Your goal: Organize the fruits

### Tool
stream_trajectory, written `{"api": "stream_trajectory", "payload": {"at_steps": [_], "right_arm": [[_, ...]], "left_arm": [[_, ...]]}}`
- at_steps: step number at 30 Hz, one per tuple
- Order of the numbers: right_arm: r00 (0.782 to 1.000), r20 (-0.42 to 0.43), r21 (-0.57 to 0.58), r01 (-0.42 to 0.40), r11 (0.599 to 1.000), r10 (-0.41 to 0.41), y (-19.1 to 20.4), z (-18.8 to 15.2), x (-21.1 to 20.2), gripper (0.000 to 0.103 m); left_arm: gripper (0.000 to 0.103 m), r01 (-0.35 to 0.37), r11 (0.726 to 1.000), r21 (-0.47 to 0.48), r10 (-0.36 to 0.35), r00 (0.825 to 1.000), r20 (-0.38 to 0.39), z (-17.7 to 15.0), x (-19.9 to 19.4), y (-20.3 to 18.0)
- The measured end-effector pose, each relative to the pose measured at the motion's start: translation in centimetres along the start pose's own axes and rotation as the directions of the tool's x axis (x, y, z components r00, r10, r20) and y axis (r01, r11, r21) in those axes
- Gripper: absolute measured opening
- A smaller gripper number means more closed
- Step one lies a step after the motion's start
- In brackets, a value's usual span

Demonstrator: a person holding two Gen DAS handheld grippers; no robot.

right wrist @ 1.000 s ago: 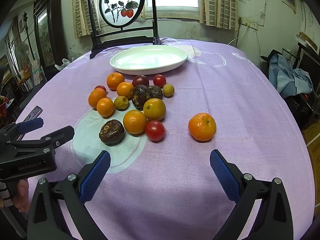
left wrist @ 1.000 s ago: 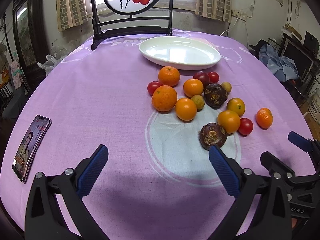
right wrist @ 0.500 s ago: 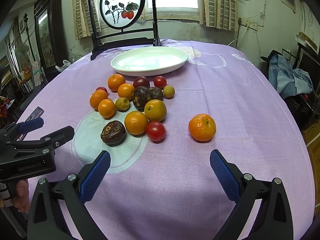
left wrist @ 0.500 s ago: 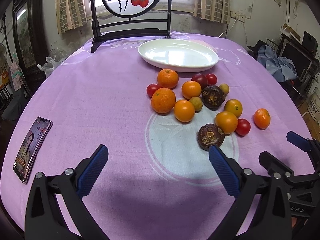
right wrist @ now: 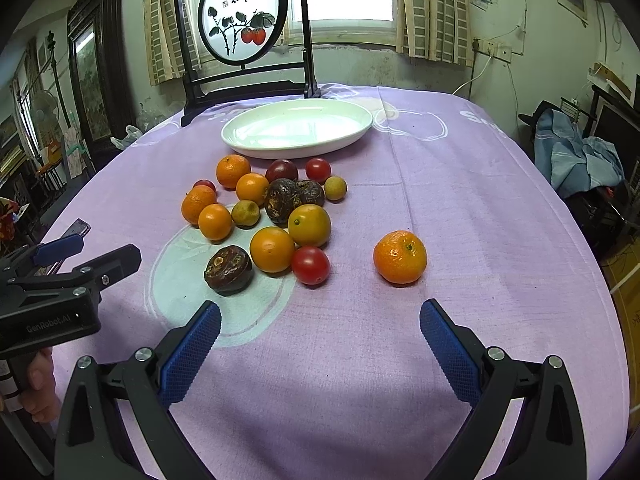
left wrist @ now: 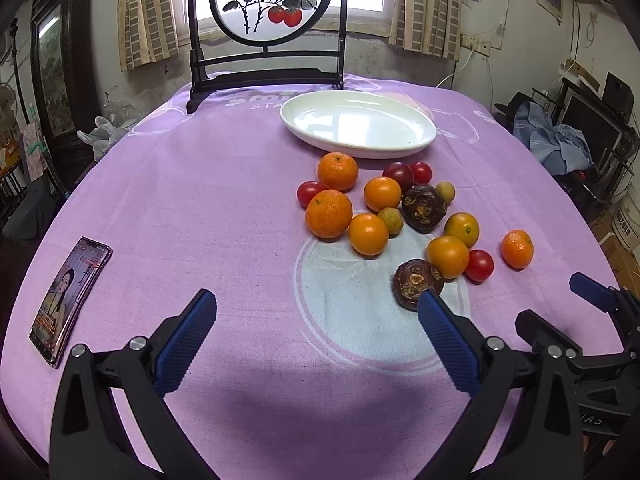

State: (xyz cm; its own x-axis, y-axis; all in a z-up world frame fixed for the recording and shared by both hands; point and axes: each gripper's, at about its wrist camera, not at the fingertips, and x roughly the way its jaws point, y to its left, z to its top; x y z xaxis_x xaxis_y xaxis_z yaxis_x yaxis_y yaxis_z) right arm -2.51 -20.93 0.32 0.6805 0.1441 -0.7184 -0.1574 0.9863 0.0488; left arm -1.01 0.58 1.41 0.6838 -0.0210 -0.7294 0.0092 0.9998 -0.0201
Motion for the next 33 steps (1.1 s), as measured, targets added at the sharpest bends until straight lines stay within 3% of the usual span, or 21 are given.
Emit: {"api": "stream_trajectory", "payload": {"at_steps": [33], "right_arm": [[1.000, -0.017, -0.008, -0.001, 1.000, 0.001, 0.12, -0.61, 0.30, 0.100]], "left_arm": [[0.099, 0.004, 1.000, 0.004, -0.004, 1.000, 0.000, -0.08, -0.63, 0.38]]}}
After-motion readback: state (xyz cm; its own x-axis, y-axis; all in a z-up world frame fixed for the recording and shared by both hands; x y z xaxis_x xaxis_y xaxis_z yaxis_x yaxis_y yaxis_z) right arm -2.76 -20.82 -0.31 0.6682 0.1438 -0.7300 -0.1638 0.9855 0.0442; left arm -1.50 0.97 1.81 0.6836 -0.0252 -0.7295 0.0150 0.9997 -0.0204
